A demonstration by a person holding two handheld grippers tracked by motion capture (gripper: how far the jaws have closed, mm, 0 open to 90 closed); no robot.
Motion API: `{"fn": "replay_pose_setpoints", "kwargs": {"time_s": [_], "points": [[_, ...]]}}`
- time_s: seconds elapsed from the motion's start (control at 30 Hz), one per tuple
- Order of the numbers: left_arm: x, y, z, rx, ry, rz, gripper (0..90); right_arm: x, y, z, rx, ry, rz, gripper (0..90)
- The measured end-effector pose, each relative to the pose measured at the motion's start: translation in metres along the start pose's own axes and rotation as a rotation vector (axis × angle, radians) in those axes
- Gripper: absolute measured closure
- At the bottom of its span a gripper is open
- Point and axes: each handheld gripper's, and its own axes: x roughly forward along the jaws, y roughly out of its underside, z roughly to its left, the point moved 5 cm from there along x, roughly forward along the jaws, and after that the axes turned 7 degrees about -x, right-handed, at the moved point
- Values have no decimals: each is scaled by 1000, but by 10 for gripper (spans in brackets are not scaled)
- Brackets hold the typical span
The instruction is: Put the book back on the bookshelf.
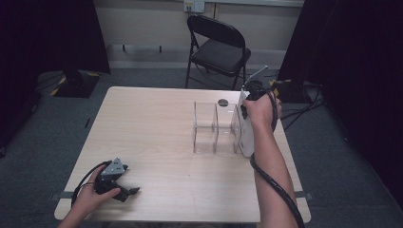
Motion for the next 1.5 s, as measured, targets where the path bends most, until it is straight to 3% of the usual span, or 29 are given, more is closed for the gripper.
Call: {"fn": "replay_pose_setpoints", "kwargs": {"time_s": [0.63, 1.03, 1.5], "points": [[0, 0, 0, 0, 1, 6, 0, -6, 4, -5, -2, -1, -31, 448], [0, 0, 0, 0, 3, 0, 0, -24, 21, -9, -16, 5, -43, 379], [1, 0, 0, -6, 2, -9, 0, -28, 37, -8, -27, -21, -51, 364]]}}
